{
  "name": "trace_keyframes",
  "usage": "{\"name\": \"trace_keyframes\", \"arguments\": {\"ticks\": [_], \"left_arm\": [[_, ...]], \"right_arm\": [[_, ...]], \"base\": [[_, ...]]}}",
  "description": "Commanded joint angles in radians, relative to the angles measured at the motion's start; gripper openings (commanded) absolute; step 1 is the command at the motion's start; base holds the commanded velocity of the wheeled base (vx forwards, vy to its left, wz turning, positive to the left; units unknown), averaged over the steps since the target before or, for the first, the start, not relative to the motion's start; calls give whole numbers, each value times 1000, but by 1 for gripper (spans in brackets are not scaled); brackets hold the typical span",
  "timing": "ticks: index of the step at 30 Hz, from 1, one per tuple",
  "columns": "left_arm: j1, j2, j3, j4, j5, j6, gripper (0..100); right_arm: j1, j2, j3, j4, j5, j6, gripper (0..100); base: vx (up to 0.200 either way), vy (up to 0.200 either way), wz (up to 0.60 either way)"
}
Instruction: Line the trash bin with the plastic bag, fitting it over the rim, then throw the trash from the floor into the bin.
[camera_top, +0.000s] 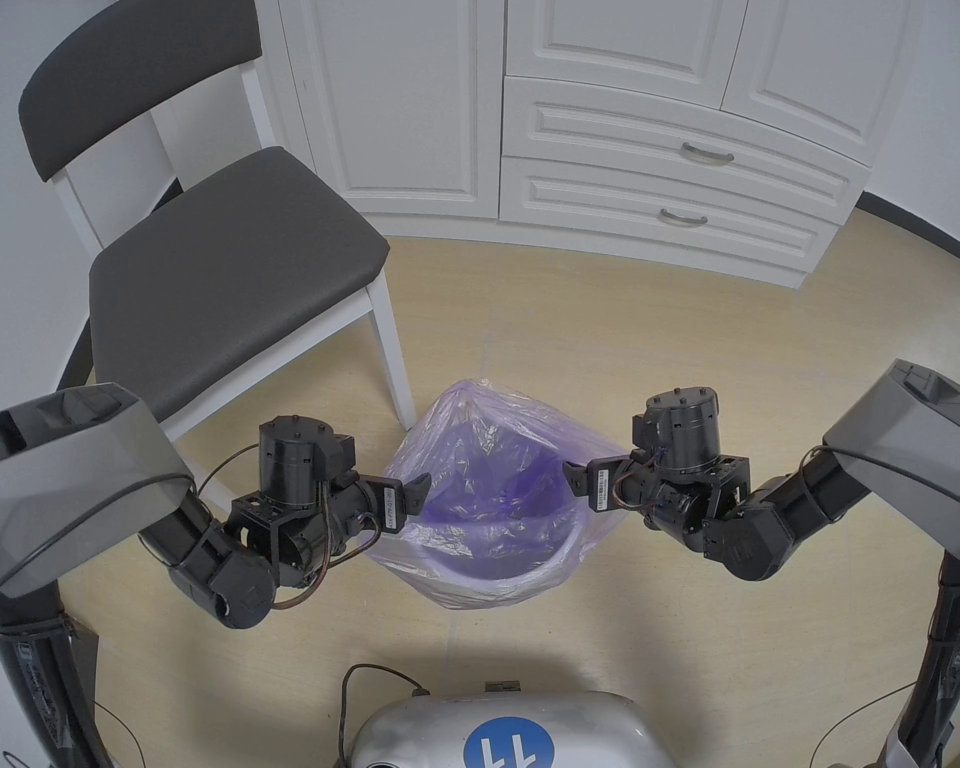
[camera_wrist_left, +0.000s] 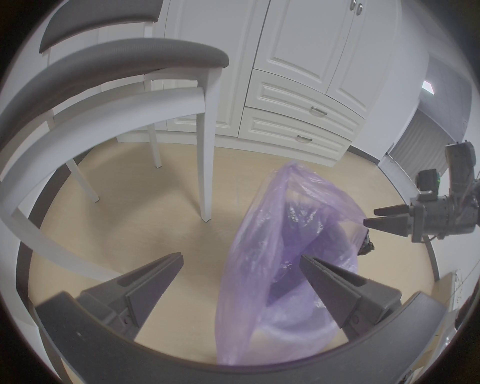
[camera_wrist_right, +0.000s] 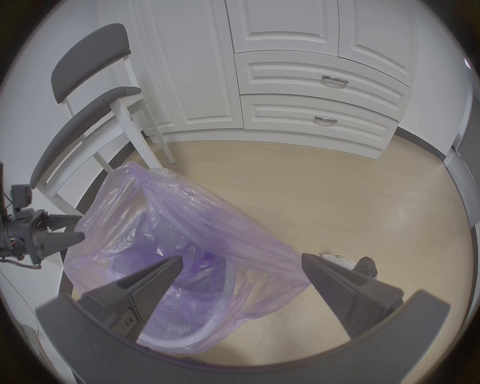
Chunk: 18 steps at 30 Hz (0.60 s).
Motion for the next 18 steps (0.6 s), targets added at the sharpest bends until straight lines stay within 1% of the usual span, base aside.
{"name": "trace_keyframes", "arguments": {"ticks": [1, 7, 10, 12, 13, 14, 15, 16, 18], "left_arm": [[35, 84, -72, 19, -18, 0, 100], [84, 117, -129, 22, -13, -1, 100], [107, 152, -167, 13, -12, -4, 100], [109, 164, -184, 10, -6, -6, 100], [109, 164, -184, 10, -6, -6, 100], [107, 180, -205, 5, 17, -7, 100], [107, 180, -205, 5, 17, -7, 100], [107, 196, -230, 3, 54, -7, 100], [107, 210, -251, 2, 88, -7, 100]], "right_arm": [[-19, 84, -28, -41, 0, -4, 100], [-33, 145, -85, -92, -12, 4, 100], [-38, 211, -177, -182, -91, 10, 100], [-41, 240, -210, -244, -109, 9, 100], [-41, 240, -210, -244, -109, 9, 100], [-41, 266, -237, -287, -117, 9, 100], [-41, 266, -237, -287, -117, 9, 100], [-42, 285, -263, -307, -120, 10, 100], [-47, 303, -289, -320, -123, 10, 100]], "base": [[0, 0, 0], [0, 0, 0], [0, 0, 0], [0, 0, 0], [0, 0, 0], [0, 0, 0], [0, 0, 0], [0, 0, 0], [0, 0, 0]]}}
